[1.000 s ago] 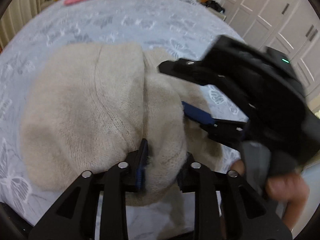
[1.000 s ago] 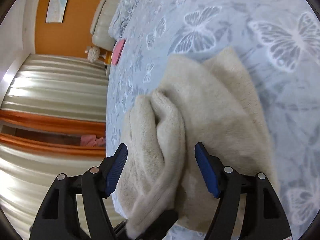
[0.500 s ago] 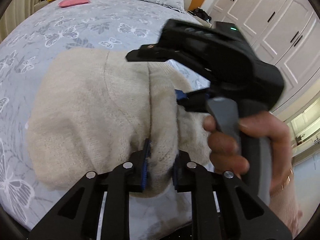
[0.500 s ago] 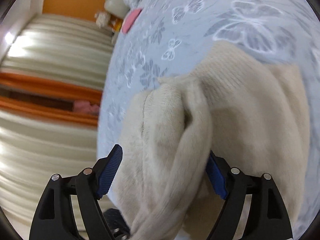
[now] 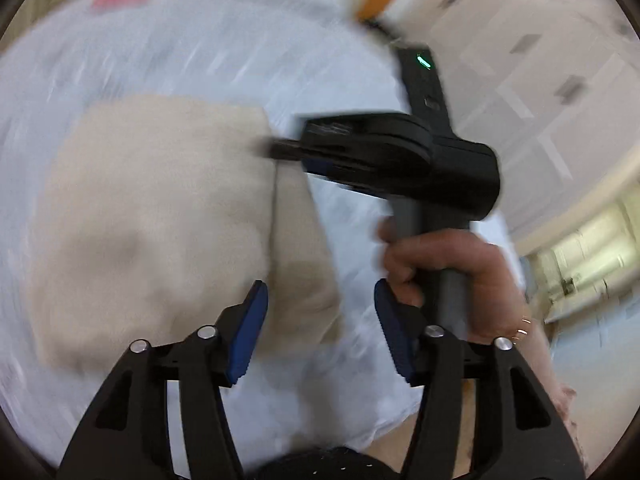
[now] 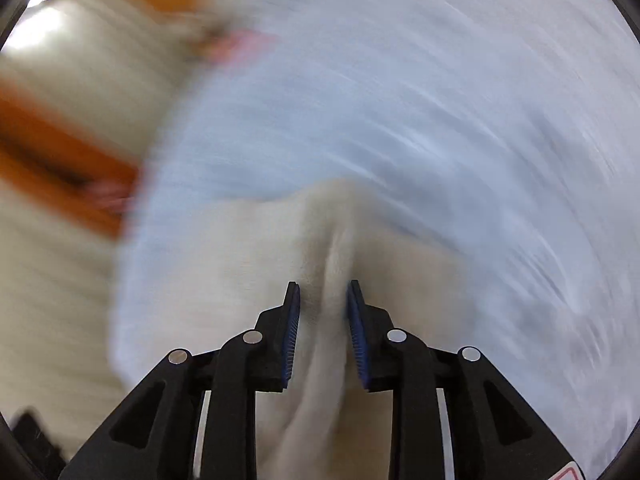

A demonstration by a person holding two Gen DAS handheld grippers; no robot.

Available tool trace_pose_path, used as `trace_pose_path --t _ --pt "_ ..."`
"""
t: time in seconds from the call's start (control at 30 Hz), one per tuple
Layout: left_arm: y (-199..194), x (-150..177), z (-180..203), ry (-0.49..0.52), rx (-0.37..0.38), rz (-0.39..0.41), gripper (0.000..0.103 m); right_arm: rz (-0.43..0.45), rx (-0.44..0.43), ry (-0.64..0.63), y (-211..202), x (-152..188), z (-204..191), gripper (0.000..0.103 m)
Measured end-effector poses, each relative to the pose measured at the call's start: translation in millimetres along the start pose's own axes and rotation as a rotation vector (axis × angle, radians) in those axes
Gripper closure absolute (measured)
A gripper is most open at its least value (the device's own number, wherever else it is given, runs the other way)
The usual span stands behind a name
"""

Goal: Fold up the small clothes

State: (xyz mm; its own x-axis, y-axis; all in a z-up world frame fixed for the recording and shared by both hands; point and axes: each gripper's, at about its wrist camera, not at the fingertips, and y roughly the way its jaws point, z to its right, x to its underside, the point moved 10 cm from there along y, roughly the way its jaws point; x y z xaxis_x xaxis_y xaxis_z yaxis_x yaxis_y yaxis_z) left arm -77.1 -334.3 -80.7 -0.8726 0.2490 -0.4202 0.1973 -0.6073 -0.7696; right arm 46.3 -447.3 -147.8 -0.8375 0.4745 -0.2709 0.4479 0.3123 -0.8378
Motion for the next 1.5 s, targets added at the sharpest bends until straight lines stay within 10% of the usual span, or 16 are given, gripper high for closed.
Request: trace_pose_path --t 0.07,0.17,0.33,0.6,0.67,0.7,0.73,0.87,1.1,1.37,1.5 --pt "-7 15 -16 -0.149 0.112 -0.023 0.049 0.068 -0.116 0.039 -19 12 10 0.079" --pt "-47 25 -60 -0.252 0.112 0.069 0.019 0.176 -0.11 0.013 -68 35 19 0.043" --pt "-96 38 -138 -0.462 0.093 0.15 0.015 0.164 -0.247 0.105 -98 92 18 0.042" --pt "-62 39 -149 -0.782 0.373 0.092 0.013 0.066 -0.201 -0.071 -54 122 -58 0.028" --pt "-46 41 -154 -0.893 0.402 0.059 0.018 0.058 -0.142 -0.104 -42 115 -64 0.044" --pt "-43 40 -157 -0.93 0.424 0.068 0.038 0.052 -0.131 -0.107 -38 112 -65 0.085" --pt "-38 34 -160 -0.94 0.416 0.079 0.065 0.044 -0.13 -0.095 -35 108 -64 0.084" --pt "-54 24 -156 -0.8 0.318 0.098 0.079 0.204 -0.194 -0.035 -92 97 -58 0.086" --pt "-28 51 -158 -0.764 0.226 0.008 0.069 0.015 -0.181 0.108 -27 150 2 0.075" --pt "-49 41 -162 -0.577 0.128 0.063 0.039 0.195 -0.087 -0.034 -92 88 -33 0.032" --pt "-35 36 -163 -0.593 0.088 0.057 0.039 0.058 -0.064 -0.062 -20 63 -54 0.039"
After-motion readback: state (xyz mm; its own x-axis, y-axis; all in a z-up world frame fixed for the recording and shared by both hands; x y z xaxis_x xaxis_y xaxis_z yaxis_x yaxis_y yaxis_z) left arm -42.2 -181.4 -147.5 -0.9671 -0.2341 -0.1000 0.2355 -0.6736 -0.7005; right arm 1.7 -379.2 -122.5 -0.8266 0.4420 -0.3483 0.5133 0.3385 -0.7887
